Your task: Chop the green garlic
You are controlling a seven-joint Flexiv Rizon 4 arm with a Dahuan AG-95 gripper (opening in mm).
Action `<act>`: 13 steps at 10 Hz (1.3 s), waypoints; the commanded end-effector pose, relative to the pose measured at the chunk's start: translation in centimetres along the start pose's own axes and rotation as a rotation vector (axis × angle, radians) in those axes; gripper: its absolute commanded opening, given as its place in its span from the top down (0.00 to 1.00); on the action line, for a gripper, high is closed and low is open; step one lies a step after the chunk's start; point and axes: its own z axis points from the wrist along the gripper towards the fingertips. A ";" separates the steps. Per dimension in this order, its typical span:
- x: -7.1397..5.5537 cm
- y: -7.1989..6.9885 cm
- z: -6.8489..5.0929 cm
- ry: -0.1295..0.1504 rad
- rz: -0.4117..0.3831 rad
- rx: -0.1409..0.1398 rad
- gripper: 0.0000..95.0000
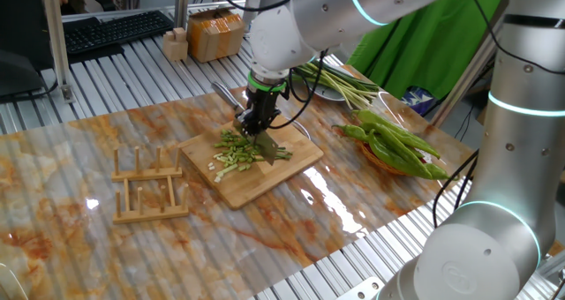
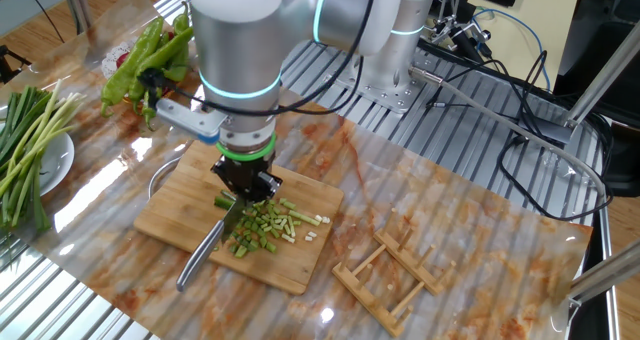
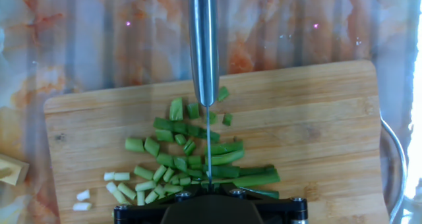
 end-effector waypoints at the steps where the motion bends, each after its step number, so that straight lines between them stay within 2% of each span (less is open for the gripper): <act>1: -0.1 -0.1 0.1 -0.007 -0.002 -0.004 1.00; 3: 0.0 -0.1 0.8 -0.012 0.001 -0.009 1.00; 4: 0.0 -0.1 1.9 -0.022 0.004 -0.021 1.00; 5: 0.1 -0.1 3.2 -0.039 0.004 -0.017 1.00; 6: 0.1 -0.1 3.4 -0.046 0.005 -0.017 1.00; 8: 0.0 0.0 3.1 -0.033 0.010 -0.025 1.00; 13: -0.1 -0.1 -0.4 -0.007 0.011 -0.008 1.00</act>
